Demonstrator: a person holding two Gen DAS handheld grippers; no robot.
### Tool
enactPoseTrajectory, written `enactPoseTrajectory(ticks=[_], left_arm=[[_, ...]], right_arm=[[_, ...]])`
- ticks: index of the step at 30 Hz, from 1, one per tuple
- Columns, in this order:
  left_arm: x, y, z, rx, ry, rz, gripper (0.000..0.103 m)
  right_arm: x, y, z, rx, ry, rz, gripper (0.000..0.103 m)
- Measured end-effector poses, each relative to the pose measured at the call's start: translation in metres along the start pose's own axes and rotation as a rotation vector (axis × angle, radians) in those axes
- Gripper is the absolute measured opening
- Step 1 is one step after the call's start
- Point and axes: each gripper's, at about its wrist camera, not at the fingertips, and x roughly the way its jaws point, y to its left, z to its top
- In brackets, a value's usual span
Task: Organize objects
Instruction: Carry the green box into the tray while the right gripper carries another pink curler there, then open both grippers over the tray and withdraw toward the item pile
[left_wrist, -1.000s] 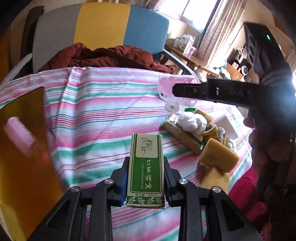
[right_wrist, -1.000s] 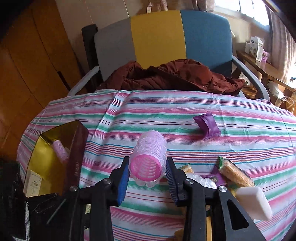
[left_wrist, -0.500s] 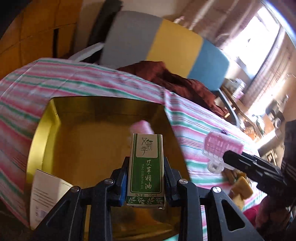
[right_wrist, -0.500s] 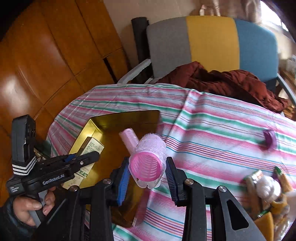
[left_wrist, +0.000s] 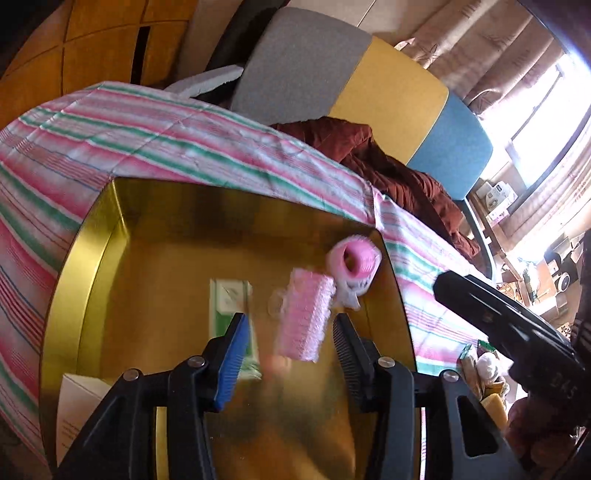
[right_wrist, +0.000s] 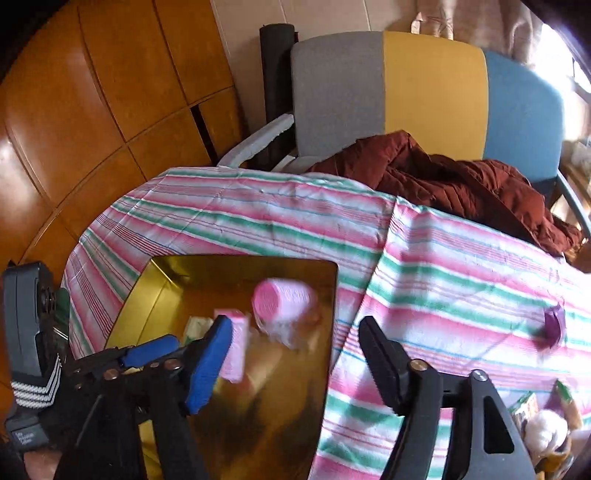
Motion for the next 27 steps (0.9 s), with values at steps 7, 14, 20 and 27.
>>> enactPoseTrajectory(ticks=[7, 14, 20, 27], left_arm=[[-0.004, 0.005, -0.027, 0.009, 0.002, 0.043, 0.048], [-0.026, -0.001, -0.045, 0.06, -0.037, 0.078, 0.048], [-0.05, -0.01, -0.058, 0.138, -0.104, 0.134, 0.048], [-0.07, -0.019, -0.075, 0.238, -0.166, 0.191, 0.048]], right_arm=[[-0.017, -0.011, -0.034, 0.009, -0.034, -0.05, 0.101], [-0.058, 0.008, -0.063, -0.1, -0.21, -0.204, 0.103], [-0.074, 0.021, -0.084, -0.127, -0.274, -0.331, 0.103], [-0.064, 0.022, -0.106, -0.099, -0.17, -0.253, 0.103]])
